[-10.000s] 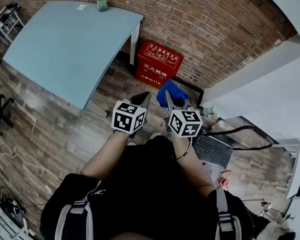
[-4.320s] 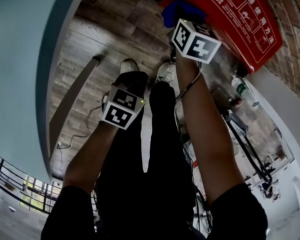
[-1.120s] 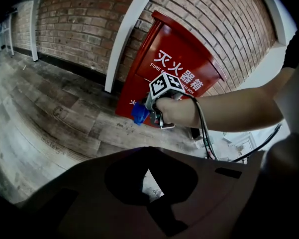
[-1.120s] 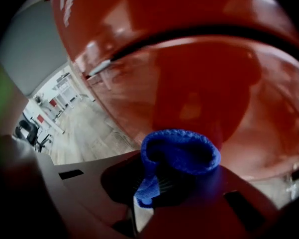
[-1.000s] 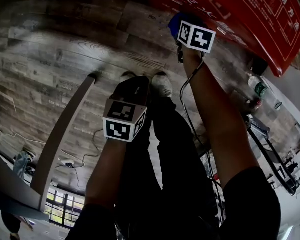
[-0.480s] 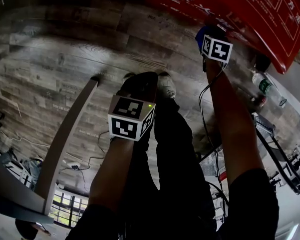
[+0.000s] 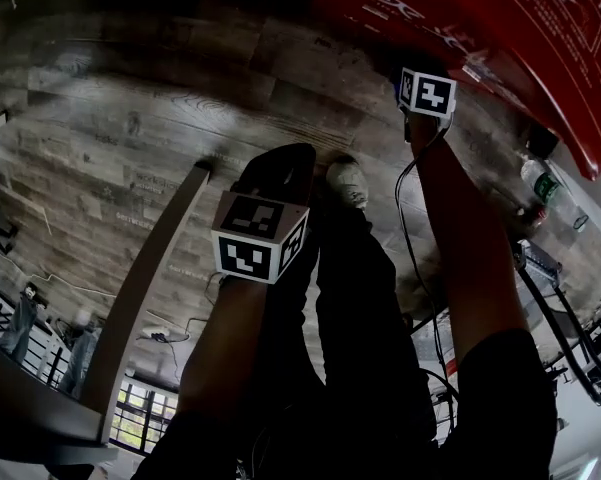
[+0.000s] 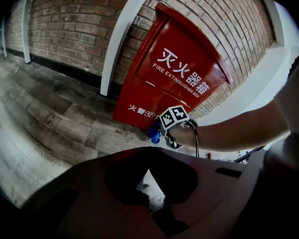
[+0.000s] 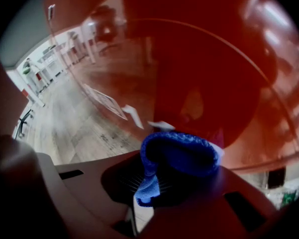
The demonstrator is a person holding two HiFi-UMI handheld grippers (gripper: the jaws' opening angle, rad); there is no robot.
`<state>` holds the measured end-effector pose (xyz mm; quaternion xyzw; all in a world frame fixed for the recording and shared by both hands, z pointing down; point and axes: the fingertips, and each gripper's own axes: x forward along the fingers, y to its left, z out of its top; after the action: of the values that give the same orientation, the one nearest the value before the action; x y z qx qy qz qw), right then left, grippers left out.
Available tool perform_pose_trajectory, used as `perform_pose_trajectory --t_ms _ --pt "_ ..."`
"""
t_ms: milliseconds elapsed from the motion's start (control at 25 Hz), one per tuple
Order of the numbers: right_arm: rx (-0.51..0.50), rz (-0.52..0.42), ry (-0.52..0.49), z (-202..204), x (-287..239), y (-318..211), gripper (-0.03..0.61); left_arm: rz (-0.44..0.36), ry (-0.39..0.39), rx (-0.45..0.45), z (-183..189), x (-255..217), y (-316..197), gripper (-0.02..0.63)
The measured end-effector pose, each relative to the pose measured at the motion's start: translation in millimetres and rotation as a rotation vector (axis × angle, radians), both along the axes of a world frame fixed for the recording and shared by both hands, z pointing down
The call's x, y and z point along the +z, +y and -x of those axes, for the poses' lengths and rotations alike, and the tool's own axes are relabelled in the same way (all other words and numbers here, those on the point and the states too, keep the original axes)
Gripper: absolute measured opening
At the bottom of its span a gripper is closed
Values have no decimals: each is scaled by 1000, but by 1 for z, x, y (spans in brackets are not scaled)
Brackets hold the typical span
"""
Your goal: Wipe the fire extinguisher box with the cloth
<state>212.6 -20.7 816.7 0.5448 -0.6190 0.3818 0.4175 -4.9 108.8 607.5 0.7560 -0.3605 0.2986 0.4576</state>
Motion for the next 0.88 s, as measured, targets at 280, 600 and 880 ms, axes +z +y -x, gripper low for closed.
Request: perform_pose_trajectory --t_ms 280,600,880 --pt "-53 -31 -85 97 -11 -39 41 35 4 2 4 -4 11 -6" --pt "-144 -98 -211 213 -19 -84 41 21 -22 -7 28 -4 5 -6" --pt "-359 -212 -361 242 -76 -75 41 -1 -26 -54 41 -19 -11 -6"
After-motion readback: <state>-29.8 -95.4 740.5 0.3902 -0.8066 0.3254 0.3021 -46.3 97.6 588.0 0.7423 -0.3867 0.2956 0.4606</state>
